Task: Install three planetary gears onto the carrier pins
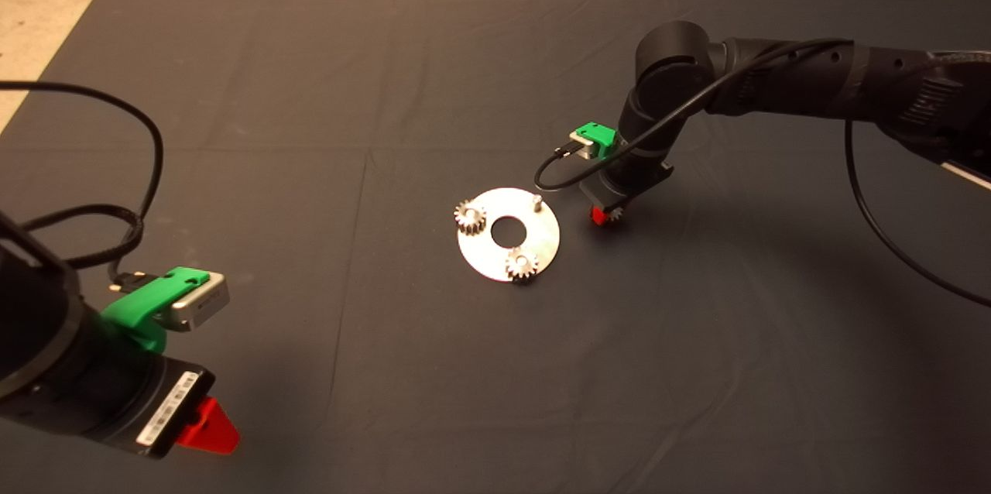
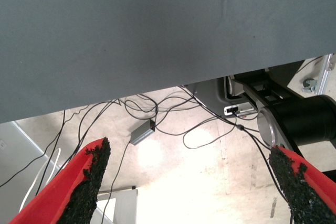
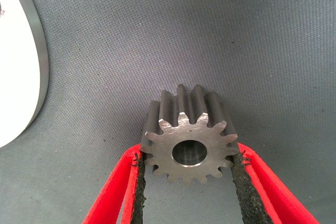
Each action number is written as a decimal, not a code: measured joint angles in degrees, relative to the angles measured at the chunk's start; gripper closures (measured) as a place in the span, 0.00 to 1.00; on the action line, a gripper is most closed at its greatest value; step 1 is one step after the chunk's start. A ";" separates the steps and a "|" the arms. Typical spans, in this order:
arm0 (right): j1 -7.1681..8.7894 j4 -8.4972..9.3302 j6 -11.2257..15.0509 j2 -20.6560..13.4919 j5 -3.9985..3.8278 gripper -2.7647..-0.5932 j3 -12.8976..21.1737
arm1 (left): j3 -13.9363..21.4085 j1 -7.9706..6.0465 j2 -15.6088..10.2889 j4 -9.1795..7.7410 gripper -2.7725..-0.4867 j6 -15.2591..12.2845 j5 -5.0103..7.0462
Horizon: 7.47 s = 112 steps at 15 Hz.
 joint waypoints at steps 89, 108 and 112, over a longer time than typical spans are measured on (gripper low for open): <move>4.17 2.70 -4.50 12.35 0.60 0.82 -7.32 | 0.11 -0.80 -0.49 -0.05 0.26 0.22 0.00; 3.15 2.35 -4.50 11.95 0.77 0.82 -7.27 | 0.11 -0.82 -0.49 -0.05 0.26 0.21 0.00; 3.15 2.35 -4.50 11.95 0.75 0.78 -7.27 | 0.11 -0.83 -0.49 -0.05 0.26 0.21 0.00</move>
